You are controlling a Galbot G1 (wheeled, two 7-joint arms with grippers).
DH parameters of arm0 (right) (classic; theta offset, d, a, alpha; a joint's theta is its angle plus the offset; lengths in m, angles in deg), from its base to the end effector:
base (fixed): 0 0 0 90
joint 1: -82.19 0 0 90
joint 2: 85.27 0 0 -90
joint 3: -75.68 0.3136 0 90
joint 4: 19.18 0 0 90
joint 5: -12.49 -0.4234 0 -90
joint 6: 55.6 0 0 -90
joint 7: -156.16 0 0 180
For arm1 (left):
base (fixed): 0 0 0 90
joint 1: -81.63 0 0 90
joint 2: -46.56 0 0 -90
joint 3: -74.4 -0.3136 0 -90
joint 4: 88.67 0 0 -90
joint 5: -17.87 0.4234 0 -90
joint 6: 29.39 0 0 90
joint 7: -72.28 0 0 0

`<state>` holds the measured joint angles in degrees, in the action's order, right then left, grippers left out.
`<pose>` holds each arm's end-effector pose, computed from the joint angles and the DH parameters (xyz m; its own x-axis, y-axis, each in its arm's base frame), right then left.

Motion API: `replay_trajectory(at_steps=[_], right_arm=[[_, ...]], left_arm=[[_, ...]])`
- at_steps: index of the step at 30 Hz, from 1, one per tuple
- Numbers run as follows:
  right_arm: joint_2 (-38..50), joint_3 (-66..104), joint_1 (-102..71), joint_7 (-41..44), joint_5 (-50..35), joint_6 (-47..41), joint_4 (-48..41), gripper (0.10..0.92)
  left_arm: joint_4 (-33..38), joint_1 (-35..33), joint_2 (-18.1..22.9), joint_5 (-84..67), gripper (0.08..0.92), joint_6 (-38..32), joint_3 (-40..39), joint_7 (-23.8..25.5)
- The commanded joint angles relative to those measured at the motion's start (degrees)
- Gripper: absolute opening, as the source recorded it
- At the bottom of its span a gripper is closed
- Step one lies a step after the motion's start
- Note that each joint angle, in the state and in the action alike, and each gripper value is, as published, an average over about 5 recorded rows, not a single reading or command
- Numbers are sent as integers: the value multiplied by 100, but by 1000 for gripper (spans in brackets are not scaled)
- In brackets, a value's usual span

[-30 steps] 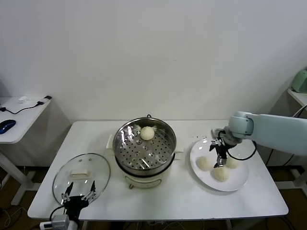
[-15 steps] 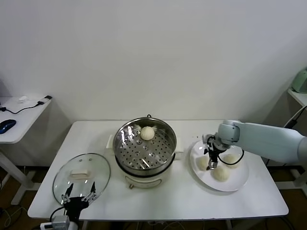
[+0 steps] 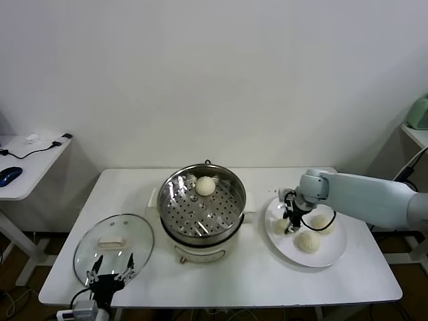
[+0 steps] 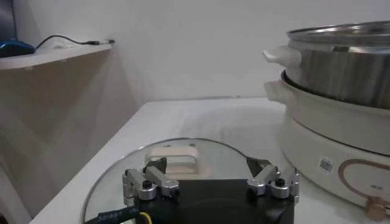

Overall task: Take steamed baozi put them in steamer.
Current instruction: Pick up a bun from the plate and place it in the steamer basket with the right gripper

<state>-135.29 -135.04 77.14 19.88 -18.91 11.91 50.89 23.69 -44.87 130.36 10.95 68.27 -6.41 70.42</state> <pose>0.5506 -0.0320 -0.2528 -0.1277 -0.0828 0.9883 -0.9908 0.0558 -0.1234 0.2245 0.0786 -0.3464 -0.9253 -0.1424 0.3515 -0.1236 0.9895 0.0755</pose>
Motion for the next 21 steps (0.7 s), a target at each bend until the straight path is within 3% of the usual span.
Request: replay_trajectory(at_steps=[1,10,21], right_arm=[[-26,-1031,1841,376,-514,169,552,518],[-577,-1772,4405,702,-2179,264,1378,517],[-2315,-377,4083,-463,-3891,-788,1988,518]], left_arm=[[49,-12,-8,3,823,8,-8,4],[189,-7,-39,-2,823,27,-64,9],[382,16,-33,-2,823,133,-152,18]])
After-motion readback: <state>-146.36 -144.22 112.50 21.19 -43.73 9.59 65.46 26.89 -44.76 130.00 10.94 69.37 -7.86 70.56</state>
